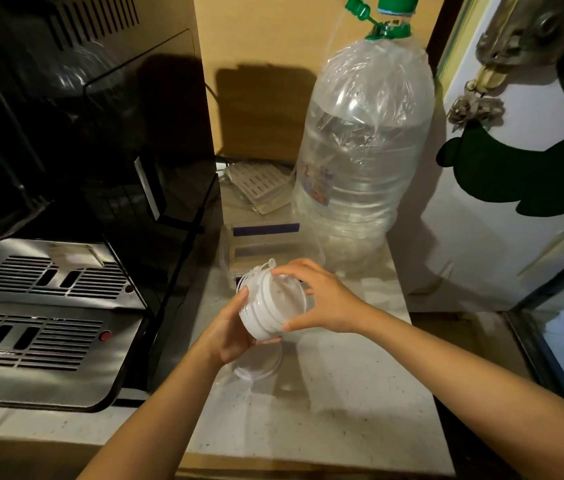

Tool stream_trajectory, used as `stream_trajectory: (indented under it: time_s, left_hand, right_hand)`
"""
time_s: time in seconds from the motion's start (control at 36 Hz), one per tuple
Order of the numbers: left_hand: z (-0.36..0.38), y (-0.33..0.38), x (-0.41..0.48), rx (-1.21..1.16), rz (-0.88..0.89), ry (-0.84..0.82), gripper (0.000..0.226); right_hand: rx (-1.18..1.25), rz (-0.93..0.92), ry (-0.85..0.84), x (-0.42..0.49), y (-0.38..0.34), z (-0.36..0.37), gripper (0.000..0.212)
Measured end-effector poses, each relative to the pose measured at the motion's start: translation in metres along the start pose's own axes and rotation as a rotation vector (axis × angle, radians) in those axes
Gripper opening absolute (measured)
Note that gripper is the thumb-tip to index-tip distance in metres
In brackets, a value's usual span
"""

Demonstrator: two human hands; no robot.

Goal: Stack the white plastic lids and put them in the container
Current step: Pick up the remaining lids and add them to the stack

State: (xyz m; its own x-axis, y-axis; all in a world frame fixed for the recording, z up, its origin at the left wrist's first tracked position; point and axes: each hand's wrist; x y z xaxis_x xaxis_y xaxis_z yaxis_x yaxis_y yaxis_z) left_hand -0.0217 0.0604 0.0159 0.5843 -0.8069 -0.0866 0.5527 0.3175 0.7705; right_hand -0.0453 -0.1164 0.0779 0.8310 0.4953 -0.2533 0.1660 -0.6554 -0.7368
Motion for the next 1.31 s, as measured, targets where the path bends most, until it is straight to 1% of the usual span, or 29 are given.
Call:
stream_trajectory:
  time_s: [0.11,0.25,0.36,0.56,0.67,0.78,0.92,1.0,1.11,1.31]
  left_hand:
    - [-0.002,0.002,0.003,-0.026,-0.019,-0.001,0.091]
    - [0.001,0.005,0.003,-0.052,0.007,-0.05,0.085]
    - [-0.001,0.006,0.004,-0.017,0.007,-0.03,0.082]
    - [0.003,0.011,0.001,0.073,0.008,-0.041,0.08]
    - [0.005,0.011,0.0,0.055,0.023,-0.035,0.082]
    - [0.006,0.011,-0.005,0.062,0.049,-0.016,0.082]
    - [0.007,0.011,-0.016,0.1,0.074,0.008,0.079]
    - [0.002,0.007,-0.023,0.071,0.086,0.092,0.082]
    - [-0.003,-0.002,-0.035,-0.003,0.085,0.212,0.093]
    - [0.001,-0.008,-0.05,-0.083,0.105,0.31,0.088]
  right_hand:
    - [0.005,-0.014,-0.021,0.003,-0.002,0.002,0.077]
    - [0.021,-0.04,-0.032,0.006,-0.002,0.005,0.078]
    - [0.022,-0.065,-0.028,0.007,-0.002,0.006,0.077]
    - [0.021,-0.095,0.0,0.009,0.0,0.011,0.077]
    - [0.025,-0.104,0.0,0.011,-0.002,0.013,0.077]
    - [-0.009,-0.099,-0.036,0.013,-0.004,0.013,0.078]
    - [-0.038,-0.066,-0.08,0.014,-0.004,0.015,0.091]
    - [0.001,-0.005,-0.098,0.015,0.002,0.012,0.097]
    - [-0.052,0.112,-0.173,0.02,0.013,0.019,0.098]
    - [-0.18,0.238,-0.273,0.035,0.03,0.062,0.094]
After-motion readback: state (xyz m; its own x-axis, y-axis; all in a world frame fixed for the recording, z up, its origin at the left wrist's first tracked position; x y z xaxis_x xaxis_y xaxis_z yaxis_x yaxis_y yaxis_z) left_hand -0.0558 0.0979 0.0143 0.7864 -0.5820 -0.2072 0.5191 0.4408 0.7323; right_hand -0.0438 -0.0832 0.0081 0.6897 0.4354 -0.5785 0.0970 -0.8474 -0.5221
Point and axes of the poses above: each hand's wrist, its own x-axis towards the middle knuckle, its own z-axis out of the palm, y = z × x, and after that the axes turned 15 degrees about -y, right-handed
